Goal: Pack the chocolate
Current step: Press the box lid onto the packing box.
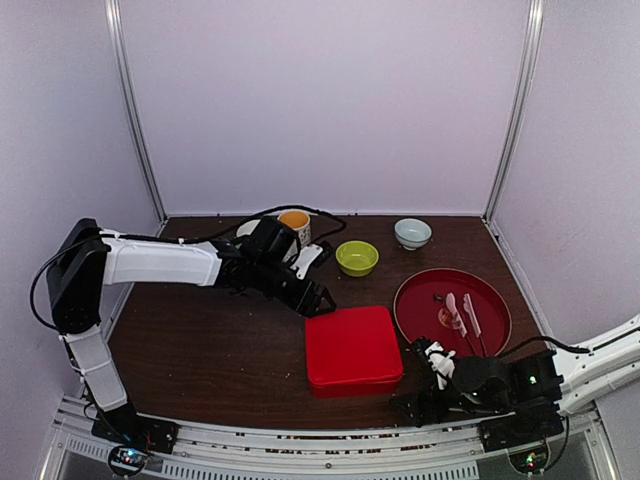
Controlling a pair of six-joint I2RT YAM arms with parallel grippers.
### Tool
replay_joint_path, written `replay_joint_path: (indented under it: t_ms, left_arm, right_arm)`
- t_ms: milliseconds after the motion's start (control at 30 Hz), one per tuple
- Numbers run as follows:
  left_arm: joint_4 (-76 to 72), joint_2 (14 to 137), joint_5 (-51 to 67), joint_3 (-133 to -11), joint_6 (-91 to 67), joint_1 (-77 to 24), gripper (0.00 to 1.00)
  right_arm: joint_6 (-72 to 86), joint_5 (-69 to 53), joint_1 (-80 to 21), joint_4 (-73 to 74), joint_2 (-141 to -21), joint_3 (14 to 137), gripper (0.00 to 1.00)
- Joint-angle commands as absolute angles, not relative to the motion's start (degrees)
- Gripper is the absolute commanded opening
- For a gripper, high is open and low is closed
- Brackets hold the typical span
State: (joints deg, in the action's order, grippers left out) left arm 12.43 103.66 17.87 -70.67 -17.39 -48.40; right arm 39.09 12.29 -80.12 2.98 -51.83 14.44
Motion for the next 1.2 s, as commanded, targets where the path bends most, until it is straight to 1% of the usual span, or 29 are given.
replay_joint_path:
  t_ms: [0, 67, 100, 167, 233, 367, 467, 533, 667, 800, 867, 1033, 1167]
  left_arm:
    - [14.84, 100.59, 15.92, -71.64, -11.27, -49.48, 0.70]
    - [14.31, 99.83, 16.71, -70.20, -10.48, -49.48, 0.71]
    - [13.54, 99.27, 17.55, -69.16, -9.91, -49.48, 0.73]
    - [11.61, 97.83, 21.16, -66.69, -7.49, -49.53, 0.79]
    - [10.04, 95.77, 24.08, -64.40, -1.39, -50.58, 0.85]
    - [11.63, 94.27, 23.78, -63.56, 11.75, -54.27, 0.85]
    - [15.61, 94.59, 19.45, -64.62, 15.98, -54.89, 0.85]
    - [16.76, 93.90, 16.11, -64.48, 17.46, -54.38, 0.86]
    - [18.07, 92.82, 19.91, -64.44, 18.45, -50.14, 0.90]
    - [22.13, 93.84, 15.83, -65.06, 26.25, -49.16, 0.92]
    - [23.04, 93.78, 16.01, -64.63, 30.54, -47.98, 0.94]
    - [29.14, 94.36, 16.22, -67.31, 39.33, -44.75, 0.97]
    - [36.53, 97.71, 16.71, -72.90, 50.06, -43.85, 0.97]
  right_arm:
    - [31.15, 18.42, -81.31, -1.72, -48.38, 12.47, 0.92]
    - [30.03, 18.45, -81.30, -2.06, -48.80, 11.87, 0.91]
    - [30.02, 18.76, -81.36, -3.02, -49.45, 11.60, 0.89]
    - [30.42, 18.75, -81.40, -5.90, -51.48, 10.62, 0.84]
    - [30.51, 18.52, -81.68, -9.13, -54.63, 10.02, 0.82]
    - [27.93, 20.33, -83.72, -12.13, -61.91, 11.53, 0.81]
    - [27.21, 22.85, -84.97, -11.84, -66.81, 13.97, 0.76]
    - [27.78, 24.64, -85.31, -11.54, -68.57, 14.71, 0.76]
    - [28.81, 27.42, -85.22, -11.79, -67.55, 13.18, 0.77]
    - [28.50, 25.79, -82.16, -13.63, -63.18, 9.79, 0.76]
    - [27.43, 24.36, -81.80, -15.21, -62.15, 9.07, 0.76]
    - [25.34, 21.69, -81.74, -15.94, -66.79, 11.51, 0.75]
    - [23.40, 19.71, -81.78, -15.60, -71.47, 14.41, 0.75]
